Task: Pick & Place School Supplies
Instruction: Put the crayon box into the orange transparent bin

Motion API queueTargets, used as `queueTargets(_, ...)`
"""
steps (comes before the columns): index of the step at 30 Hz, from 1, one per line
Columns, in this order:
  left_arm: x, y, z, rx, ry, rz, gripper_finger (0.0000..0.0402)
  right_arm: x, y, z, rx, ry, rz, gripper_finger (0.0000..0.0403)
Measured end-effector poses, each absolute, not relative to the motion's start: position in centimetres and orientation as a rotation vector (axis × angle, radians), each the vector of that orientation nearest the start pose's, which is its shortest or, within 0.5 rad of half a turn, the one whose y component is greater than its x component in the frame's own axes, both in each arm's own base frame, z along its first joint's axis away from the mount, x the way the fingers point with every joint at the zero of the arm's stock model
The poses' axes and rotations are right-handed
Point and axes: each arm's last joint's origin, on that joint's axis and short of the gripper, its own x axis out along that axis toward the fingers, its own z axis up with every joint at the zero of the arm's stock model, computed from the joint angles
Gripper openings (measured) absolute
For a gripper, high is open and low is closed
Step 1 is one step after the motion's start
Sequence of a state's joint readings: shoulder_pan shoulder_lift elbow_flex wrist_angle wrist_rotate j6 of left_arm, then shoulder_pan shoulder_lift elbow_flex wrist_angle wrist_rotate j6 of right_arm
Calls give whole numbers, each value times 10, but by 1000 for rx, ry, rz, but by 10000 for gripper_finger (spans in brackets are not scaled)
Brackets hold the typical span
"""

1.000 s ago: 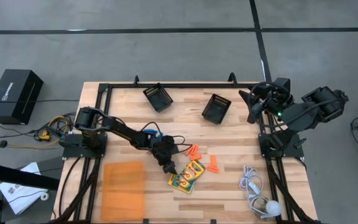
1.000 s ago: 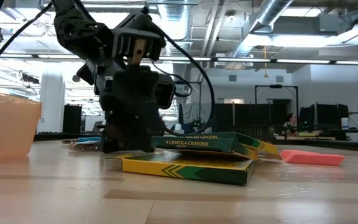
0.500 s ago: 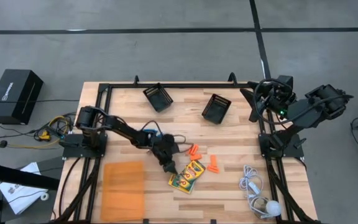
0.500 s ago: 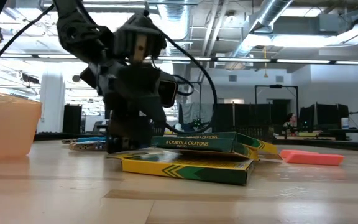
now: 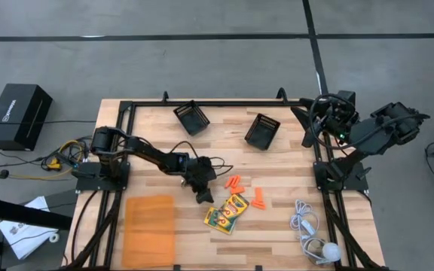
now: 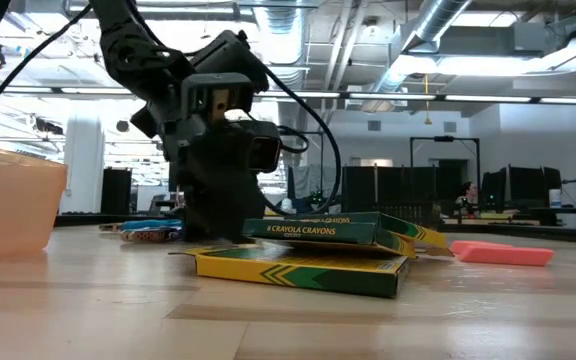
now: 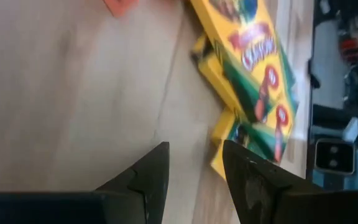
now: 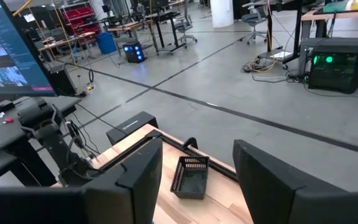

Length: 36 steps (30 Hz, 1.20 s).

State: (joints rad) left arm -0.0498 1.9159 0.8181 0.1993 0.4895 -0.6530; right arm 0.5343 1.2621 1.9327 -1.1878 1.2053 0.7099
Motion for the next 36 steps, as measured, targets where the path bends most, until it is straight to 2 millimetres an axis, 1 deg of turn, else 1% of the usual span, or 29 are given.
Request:
queueTargets(7,329,-48,88,-756,1053,-213,145,154,60,517,279,85,-728,187)
queueTargets(21,329,-57,86,-772,1071,-248,145,154,60,517,282,80,-726,185)
queueTargets(29,330,-67,87,-802,1060,-252,145,155,60,518,288,74,-725,186)
queueTargets(36,330,-69,87,-805,1052,-237,145,158,62,526,240,52,-703,186)
